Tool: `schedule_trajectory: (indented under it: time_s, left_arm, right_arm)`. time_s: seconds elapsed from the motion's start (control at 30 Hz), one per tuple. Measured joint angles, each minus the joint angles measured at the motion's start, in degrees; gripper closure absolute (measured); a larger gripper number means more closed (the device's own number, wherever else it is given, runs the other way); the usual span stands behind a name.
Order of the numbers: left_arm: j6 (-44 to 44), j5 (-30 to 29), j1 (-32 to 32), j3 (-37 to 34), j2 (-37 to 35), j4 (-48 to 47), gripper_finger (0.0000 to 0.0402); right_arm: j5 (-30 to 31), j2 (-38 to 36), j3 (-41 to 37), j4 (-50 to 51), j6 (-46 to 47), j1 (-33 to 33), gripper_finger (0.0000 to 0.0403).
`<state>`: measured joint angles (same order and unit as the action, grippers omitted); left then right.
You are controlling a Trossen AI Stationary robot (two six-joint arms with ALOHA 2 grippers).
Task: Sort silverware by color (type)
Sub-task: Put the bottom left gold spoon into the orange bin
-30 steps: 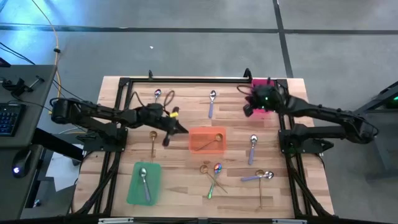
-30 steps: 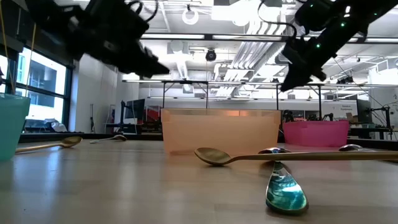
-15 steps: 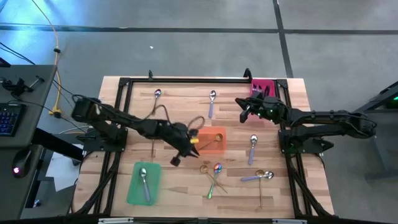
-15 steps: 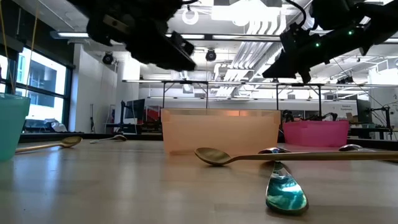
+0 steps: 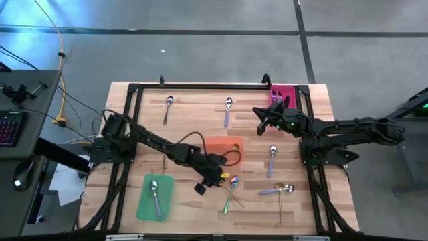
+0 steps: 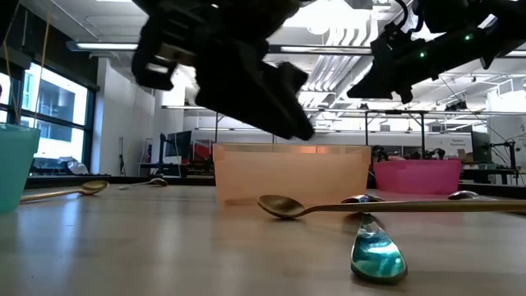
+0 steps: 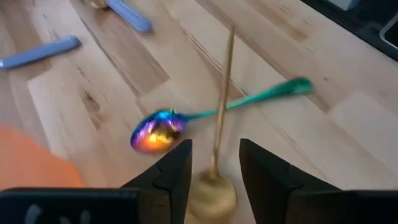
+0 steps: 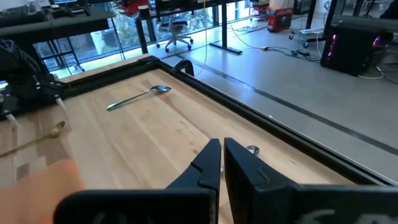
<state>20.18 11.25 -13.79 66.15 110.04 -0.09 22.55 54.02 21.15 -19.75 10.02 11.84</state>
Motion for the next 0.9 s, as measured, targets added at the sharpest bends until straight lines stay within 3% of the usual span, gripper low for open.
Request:
schedule_trajectory:
  time_s: [0.33,0.9]
  left_arm:
    - [-1.51,-0.04,-1.44,5.97,5.85,-3.62,0.0259]
    - [-2.75,-3.04,-2.44,5.9,10.55,0.0,0.0261]
  right_arm:
    - [0.03,0.73,0.0,0.23,0.44,0.0,0.04]
    - [0.8,1.77,-0.02,0.26,1.6,-1.09,0.04]
